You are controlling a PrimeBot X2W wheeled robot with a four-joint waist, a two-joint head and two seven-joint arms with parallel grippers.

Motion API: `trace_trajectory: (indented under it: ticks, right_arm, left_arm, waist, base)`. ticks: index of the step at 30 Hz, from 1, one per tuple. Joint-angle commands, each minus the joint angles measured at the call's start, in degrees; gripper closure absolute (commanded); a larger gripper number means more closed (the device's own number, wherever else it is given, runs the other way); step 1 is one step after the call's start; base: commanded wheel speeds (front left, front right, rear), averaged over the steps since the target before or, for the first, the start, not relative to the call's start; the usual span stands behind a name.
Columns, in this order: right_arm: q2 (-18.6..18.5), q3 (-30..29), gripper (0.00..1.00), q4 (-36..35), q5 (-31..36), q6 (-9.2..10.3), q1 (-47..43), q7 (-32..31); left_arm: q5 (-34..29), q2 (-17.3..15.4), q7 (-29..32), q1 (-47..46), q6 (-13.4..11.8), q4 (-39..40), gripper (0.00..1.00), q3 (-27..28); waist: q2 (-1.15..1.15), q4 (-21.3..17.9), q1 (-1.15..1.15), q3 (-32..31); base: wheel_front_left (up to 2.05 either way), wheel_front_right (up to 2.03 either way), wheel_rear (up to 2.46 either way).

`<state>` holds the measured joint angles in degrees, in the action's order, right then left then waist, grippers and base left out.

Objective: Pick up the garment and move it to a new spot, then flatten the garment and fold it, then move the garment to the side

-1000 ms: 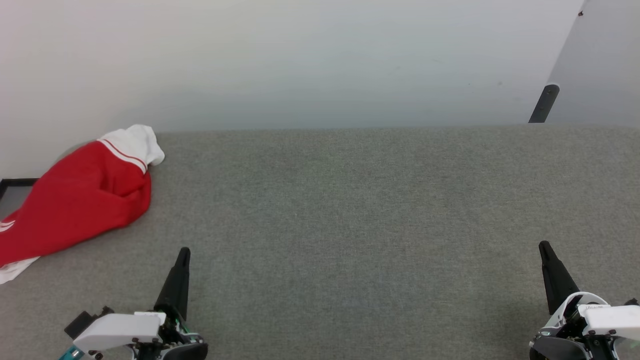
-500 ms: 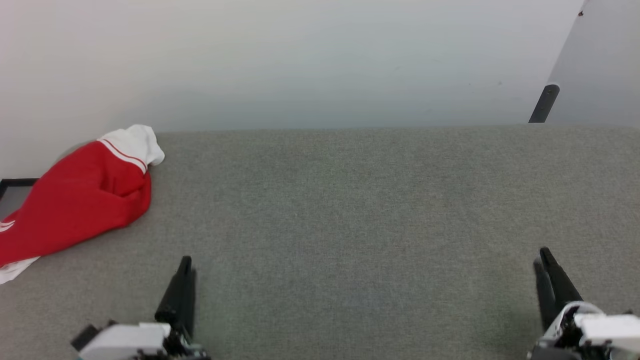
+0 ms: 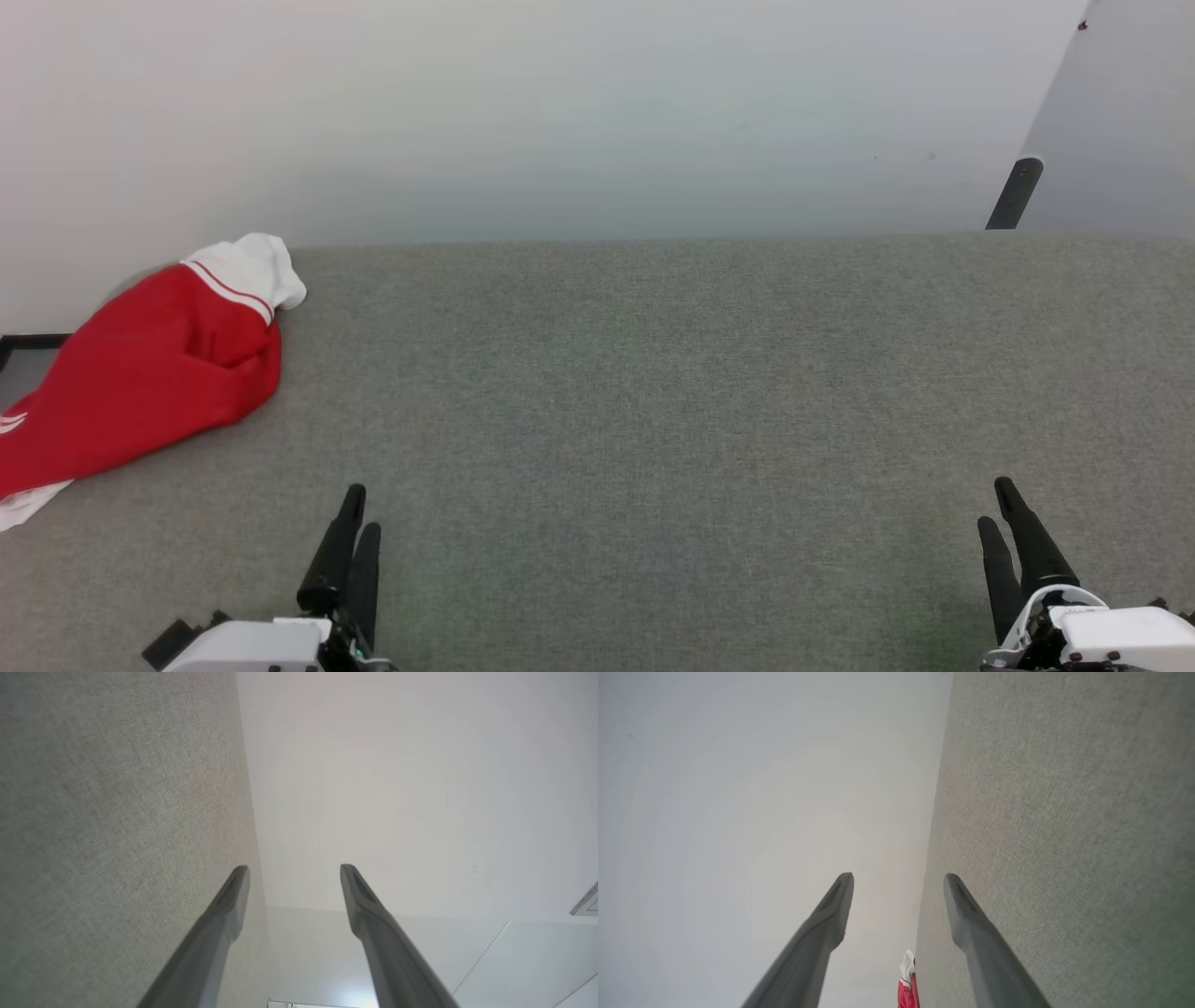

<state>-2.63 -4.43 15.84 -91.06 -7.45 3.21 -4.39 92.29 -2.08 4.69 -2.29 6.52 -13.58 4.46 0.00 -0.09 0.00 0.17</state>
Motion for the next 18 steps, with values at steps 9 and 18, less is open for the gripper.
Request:
trace_trajectory:
  ticks: [9, 18]
  right_arm:
    - [-0.3, 2.0, 0.00, -2.2, 3.8, -0.01, 1.8, 2.1]
    - [-0.9, 3.0, 0.00, -3.0, 10.9, -0.01, 2.2, 3.7]
  left_arm:
    - [-1.2, -1.2, -2.0, -0.1, -1.1, 4.4, 0.00, -1.5]
    - [-5.1, -2.9, -4.3, 0.5, -2.4, 6.6, 0.00, -3.1]
  waist:
    - [0.00, -0.1, 0.00, 0.0]
    - [0.00, -0.3, 0.00, -0.1]
  base:
    - [0.00, 0.00, 0.00]
    - [0.00, 0.00, 0.00]
